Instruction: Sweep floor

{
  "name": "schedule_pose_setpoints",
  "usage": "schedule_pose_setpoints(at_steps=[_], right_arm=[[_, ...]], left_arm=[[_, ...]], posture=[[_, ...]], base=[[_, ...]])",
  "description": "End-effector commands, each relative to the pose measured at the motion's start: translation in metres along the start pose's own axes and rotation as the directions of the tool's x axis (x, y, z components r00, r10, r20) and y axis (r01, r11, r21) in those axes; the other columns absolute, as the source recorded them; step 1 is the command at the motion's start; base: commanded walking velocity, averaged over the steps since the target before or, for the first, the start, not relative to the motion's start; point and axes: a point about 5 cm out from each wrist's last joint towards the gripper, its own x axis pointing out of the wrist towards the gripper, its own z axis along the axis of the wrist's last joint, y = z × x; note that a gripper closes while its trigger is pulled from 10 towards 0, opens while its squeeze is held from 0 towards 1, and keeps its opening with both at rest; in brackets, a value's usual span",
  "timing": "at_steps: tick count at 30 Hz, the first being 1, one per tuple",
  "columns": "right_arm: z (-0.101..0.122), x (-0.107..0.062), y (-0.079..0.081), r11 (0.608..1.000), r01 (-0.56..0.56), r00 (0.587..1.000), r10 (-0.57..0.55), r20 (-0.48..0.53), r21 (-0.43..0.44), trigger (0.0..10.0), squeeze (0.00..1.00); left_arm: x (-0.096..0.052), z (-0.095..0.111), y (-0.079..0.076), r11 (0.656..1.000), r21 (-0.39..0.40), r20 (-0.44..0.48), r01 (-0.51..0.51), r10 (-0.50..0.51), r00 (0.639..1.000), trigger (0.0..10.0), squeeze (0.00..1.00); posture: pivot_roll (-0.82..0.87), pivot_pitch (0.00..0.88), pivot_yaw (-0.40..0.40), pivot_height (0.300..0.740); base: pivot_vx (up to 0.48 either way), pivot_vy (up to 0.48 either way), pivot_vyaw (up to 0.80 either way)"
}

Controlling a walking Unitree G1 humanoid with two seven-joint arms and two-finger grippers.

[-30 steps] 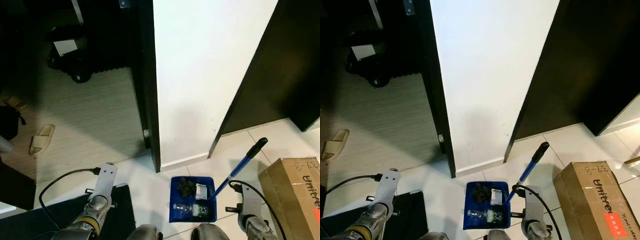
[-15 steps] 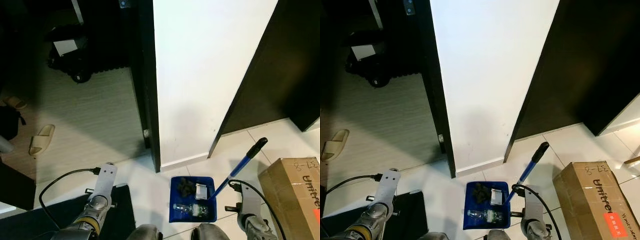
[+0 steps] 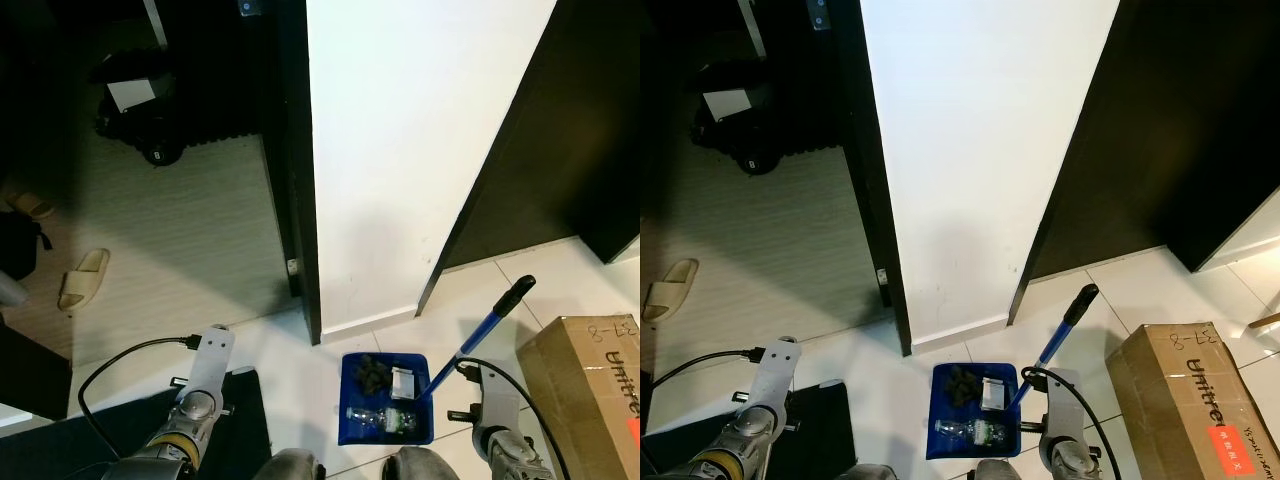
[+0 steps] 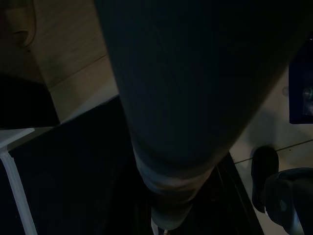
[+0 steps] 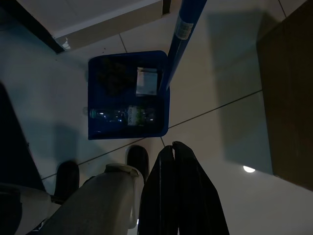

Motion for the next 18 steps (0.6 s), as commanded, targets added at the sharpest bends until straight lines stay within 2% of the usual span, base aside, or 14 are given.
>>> schedule_pose_setpoints(at_steps=[1,11,18], right_arm=[[0.0006,0.0001,0.002,1.0,0.002,1.0,-0.002,0.007,0.009,10.0,0.0],[0.0017,0.0003,0.0077,1.0,-0.011,1.0,0.011,0.021,0.017,10.0,0.0],[-0.0004,-0.0002,0.0053,1.0,-0.007,1.0,0.007,0.008,0.002,10.0,0.0]], left_arm=[[-0.0004,-0.0064,0.007,1.0,0.026,-0.027,-0.014,0.014,1.0,10.0,0.0],[-0.0007,-0.0082,0.0078,0.999,0.028,-0.029,-0.015,0.016,0.999,10.0,0.0],[-0.0009,-0.0096,0.0087,0.999,0.03,-0.031,-0.015,0.016,0.999,10.0,0.0]], posture=[[0.07,0.0,0.01,0.74],[0.07,0.0,0.01,0.74],[0.07,0.0,0.01,0.74]], base=[[0.0,0.0,0.0],[0.0,0.0,0.0],[0.0,0.0,0.0]])
